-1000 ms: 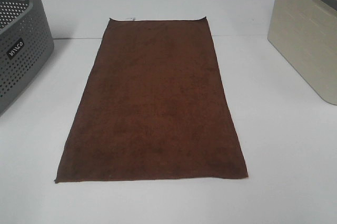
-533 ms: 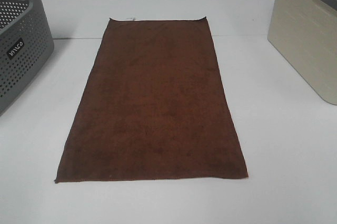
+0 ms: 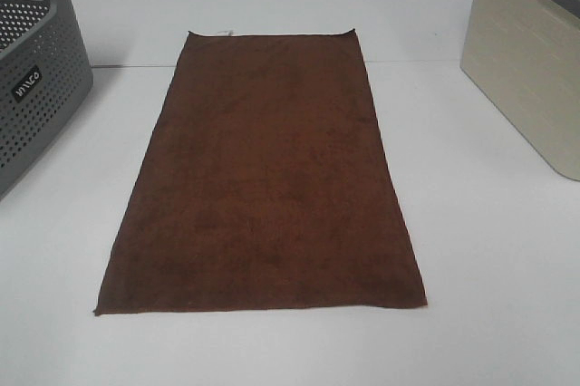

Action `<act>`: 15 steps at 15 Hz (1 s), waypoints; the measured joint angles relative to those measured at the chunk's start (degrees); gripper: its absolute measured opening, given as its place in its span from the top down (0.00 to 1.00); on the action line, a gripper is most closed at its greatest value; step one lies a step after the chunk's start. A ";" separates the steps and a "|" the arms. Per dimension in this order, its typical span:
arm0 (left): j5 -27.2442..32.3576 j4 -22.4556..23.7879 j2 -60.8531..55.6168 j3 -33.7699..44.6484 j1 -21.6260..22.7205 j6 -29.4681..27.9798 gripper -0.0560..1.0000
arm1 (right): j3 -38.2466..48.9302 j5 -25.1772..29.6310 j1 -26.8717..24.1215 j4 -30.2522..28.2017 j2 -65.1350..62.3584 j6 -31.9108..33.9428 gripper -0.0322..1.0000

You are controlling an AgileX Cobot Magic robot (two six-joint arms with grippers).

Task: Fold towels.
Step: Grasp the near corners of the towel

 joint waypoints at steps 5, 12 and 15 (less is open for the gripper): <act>-12.03 -7.73 11.17 0.46 0.00 -1.43 0.21 | 0.00 -1.60 0.00 -0.97 12.43 7.28 0.10; -18.05 -35.18 46.52 1.49 0.00 9.11 0.24 | -4.58 -5.21 0.00 7.28 43.77 6.88 0.15; -21.66 -41.88 61.99 1.49 0.00 17.13 0.24 | -6.30 -9.63 0.00 13.35 57.41 -1.55 0.16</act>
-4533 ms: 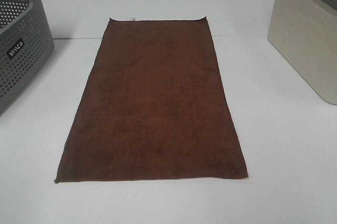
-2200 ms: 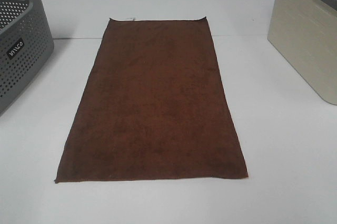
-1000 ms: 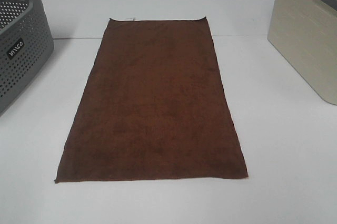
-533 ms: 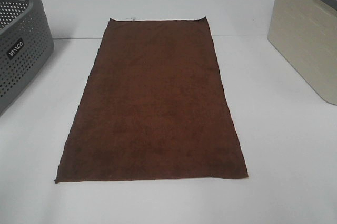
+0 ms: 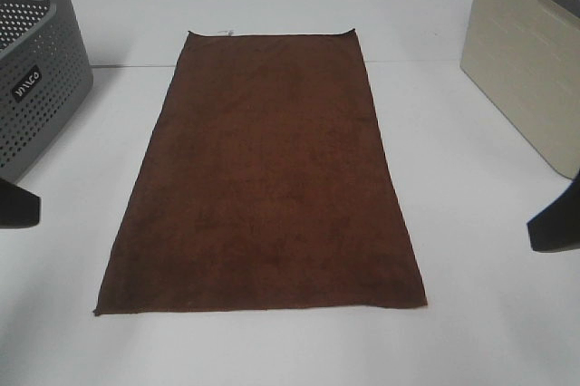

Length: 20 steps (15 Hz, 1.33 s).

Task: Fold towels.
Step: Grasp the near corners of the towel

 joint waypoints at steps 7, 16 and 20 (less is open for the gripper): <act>-6.76 -24.12 28.65 -0.17 0.00 27.50 0.24 | -0.80 -13.52 0.00 13.06 28.07 -16.27 0.16; -2.18 -49.68 44.98 -2.52 0.00 56.44 0.24 | -11.52 -14.84 7.10 23.26 50.02 -25.95 0.23; -0.52 -49.50 48.24 -5.79 -1.78 56.67 0.35 | -14.44 -14.21 7.73 27.44 53.92 -25.90 0.28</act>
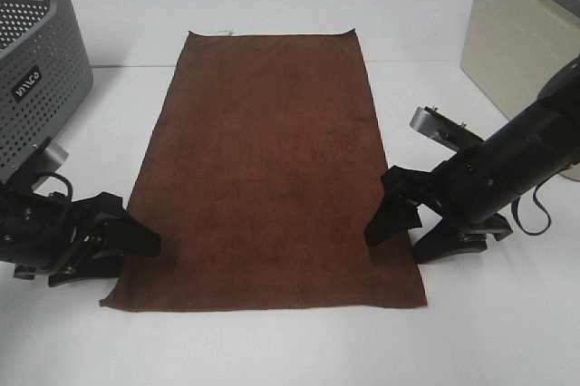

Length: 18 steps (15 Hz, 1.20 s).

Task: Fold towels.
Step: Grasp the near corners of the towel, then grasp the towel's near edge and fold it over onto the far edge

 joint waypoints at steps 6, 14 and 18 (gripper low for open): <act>-3.44 1.78 1.89 -3.90 -4.47 -4.18 0.92 | -1.03 -2.75 3.38 -0.92 2.52 3.61 0.88; -3.50 4.58 1.78 -3.90 -4.47 -6.59 0.95 | -0.86 0.46 3.38 -4.41 -2.69 5.56 0.97; -3.50 8.54 -1.72 -3.78 -4.47 -11.40 0.95 | -0.86 2.06 3.38 -8.88 -7.39 9.68 0.97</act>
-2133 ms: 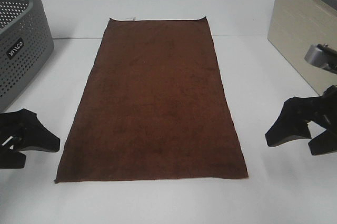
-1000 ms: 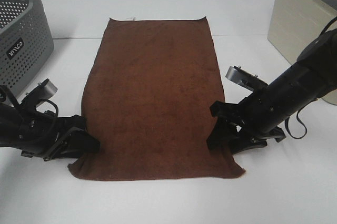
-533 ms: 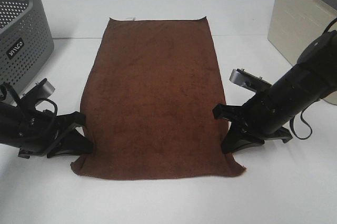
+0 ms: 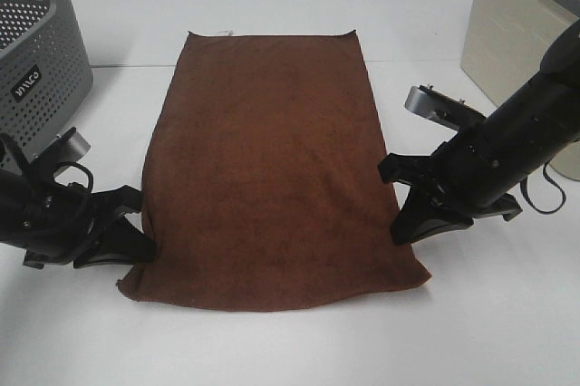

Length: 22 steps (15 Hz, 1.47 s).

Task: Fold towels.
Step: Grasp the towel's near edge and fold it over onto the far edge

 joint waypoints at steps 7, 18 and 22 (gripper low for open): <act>-0.63 9.57 -9.74 6.99 0.00 -8.54 0.95 | 6.36 2.52 0.00 -0.29 -3.95 2.46 0.97; 1.20 9.11 -16.16 15.58 0.00 -11.69 0.95 | 15.76 2.06 0.11 2.58 -14.67 1.83 0.97; 1.43 14.73 -15.99 3.61 0.00 -22.63 0.95 | 4.98 2.23 0.11 2.58 -12.49 2.18 0.97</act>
